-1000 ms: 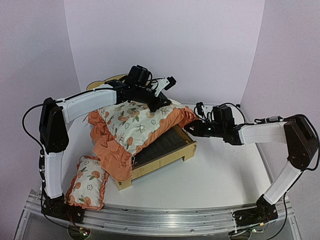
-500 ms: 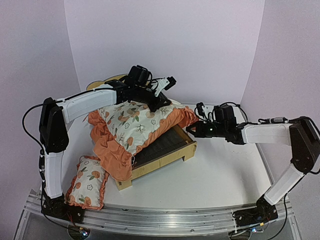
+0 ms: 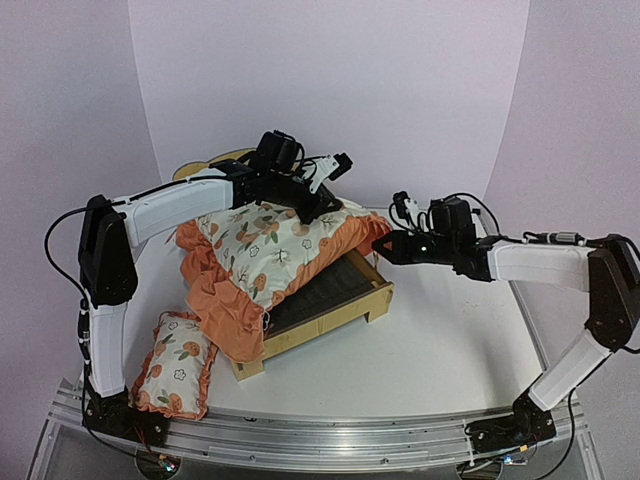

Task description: Set up the pet bed

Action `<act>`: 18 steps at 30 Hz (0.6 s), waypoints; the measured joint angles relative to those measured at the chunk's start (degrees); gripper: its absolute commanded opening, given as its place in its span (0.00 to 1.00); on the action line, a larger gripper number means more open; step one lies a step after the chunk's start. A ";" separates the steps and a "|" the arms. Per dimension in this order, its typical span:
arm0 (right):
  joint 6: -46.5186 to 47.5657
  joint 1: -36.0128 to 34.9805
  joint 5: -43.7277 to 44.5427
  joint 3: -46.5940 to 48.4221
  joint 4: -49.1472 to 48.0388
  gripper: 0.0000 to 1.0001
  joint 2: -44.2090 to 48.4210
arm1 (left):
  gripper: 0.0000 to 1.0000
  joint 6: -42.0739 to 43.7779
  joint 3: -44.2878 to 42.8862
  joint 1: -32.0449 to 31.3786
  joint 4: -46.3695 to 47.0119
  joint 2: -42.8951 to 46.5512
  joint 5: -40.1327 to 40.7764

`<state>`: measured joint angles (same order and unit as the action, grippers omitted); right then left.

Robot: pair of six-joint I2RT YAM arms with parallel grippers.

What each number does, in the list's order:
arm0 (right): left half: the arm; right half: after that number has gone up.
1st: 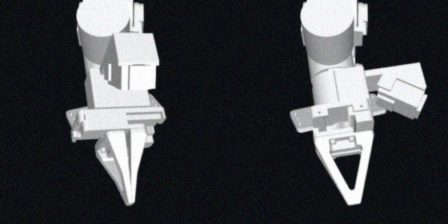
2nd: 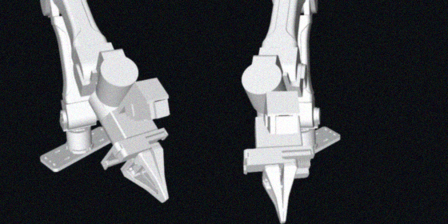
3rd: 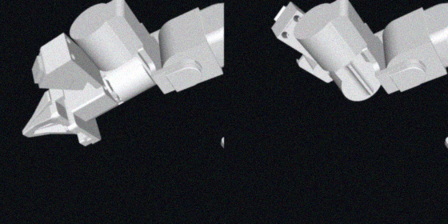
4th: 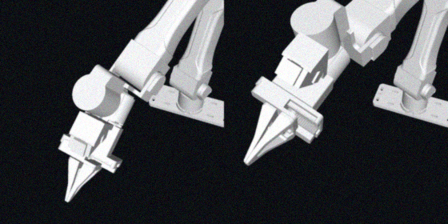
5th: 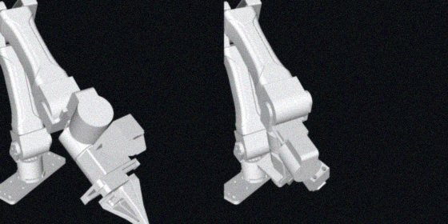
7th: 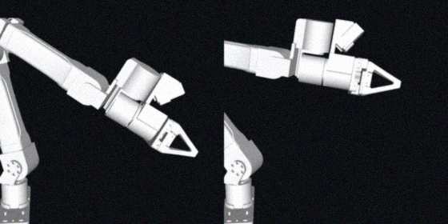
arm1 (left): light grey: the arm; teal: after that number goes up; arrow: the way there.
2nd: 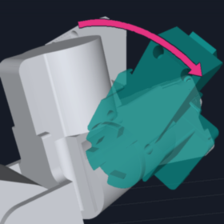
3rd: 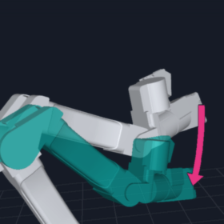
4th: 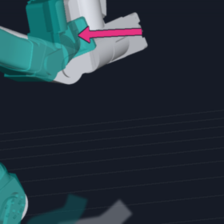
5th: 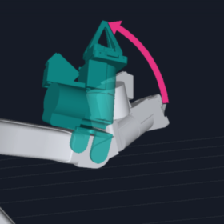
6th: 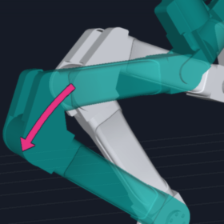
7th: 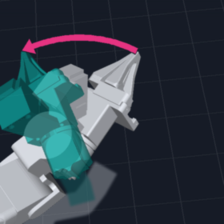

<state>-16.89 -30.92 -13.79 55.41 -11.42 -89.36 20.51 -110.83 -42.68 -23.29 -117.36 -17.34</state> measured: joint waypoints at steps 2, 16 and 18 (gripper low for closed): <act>0.03 -0.02 0.17 0.61 -0.07 0.18 -1.04 | 0.00 0.00 0.00 0.00 0.00 0.00 0.00; -1.15 -0.39 1.59 4.67 -1.67 0.05 -7.14 | 0.00 0.01 0.00 0.01 0.06 0.00 -0.02; -1.41 -0.42 1.71 4.70 -1.81 0.01 -7.19 | 0.00 0.02 0.00 0.02 0.08 0.00 -0.02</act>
<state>-18.31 -31.33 -12.08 60.12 -13.23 -96.55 20.53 -110.83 -42.65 -23.21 -117.36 -17.36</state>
